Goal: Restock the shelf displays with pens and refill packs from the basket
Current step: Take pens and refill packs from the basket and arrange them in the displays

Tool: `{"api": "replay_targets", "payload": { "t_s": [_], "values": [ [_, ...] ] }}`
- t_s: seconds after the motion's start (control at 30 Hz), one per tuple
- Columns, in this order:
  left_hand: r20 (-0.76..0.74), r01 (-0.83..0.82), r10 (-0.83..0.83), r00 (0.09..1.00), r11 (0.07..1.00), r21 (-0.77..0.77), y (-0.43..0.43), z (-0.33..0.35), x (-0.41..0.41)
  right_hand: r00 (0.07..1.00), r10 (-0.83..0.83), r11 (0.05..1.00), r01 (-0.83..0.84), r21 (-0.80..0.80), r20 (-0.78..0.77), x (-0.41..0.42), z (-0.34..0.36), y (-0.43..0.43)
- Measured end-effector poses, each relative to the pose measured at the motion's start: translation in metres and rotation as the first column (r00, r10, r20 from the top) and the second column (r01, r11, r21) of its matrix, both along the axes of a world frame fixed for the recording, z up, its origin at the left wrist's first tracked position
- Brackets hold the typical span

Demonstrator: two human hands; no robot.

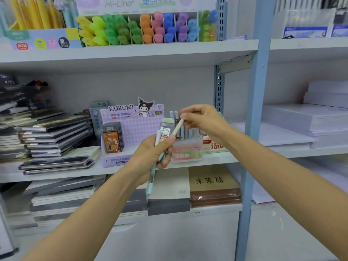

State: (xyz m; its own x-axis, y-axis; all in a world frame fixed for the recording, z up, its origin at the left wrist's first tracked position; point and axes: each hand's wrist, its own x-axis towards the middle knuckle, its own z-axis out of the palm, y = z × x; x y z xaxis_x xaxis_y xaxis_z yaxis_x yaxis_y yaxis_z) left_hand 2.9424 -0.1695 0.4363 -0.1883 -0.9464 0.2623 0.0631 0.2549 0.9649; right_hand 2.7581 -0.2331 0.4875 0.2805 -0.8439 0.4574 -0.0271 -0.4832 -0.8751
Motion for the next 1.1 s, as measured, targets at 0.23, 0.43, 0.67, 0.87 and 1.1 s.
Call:
{"api": "replay_targets", "payload": {
  "t_s": [0.23,0.43,0.67,0.87,1.1],
  "values": [
    [-0.342,-0.128,0.148,0.928,0.988,0.082,-0.003,0.005,0.017,0.992,0.059,0.998,-0.056,0.033,-0.116,-0.023,-0.012,0.003],
    [-0.421,-0.219,0.223,0.879,0.974,0.058,-0.006,0.008,0.012,0.885,0.313,0.95,-0.297,0.101,-0.344,-0.024,-0.03,0.007],
    [-0.311,-0.445,0.407,0.859,0.894,-0.06,-0.011,0.004,-0.002,0.843,0.361,0.932,-0.343,0.118,-0.399,-0.014,-0.035,0.006],
    [-0.048,-0.327,0.324,0.945,0.928,-0.177,-0.011,0.007,-0.009,0.974,0.147,0.982,-0.166,-0.095,-0.173,0.005,-0.007,0.002],
    [-0.093,-0.291,0.293,0.952,0.956,0.034,-0.015,0.019,-0.006,0.997,-0.037,0.982,0.024,-0.186,-0.065,-0.003,0.02,-0.013]
  ]
}}
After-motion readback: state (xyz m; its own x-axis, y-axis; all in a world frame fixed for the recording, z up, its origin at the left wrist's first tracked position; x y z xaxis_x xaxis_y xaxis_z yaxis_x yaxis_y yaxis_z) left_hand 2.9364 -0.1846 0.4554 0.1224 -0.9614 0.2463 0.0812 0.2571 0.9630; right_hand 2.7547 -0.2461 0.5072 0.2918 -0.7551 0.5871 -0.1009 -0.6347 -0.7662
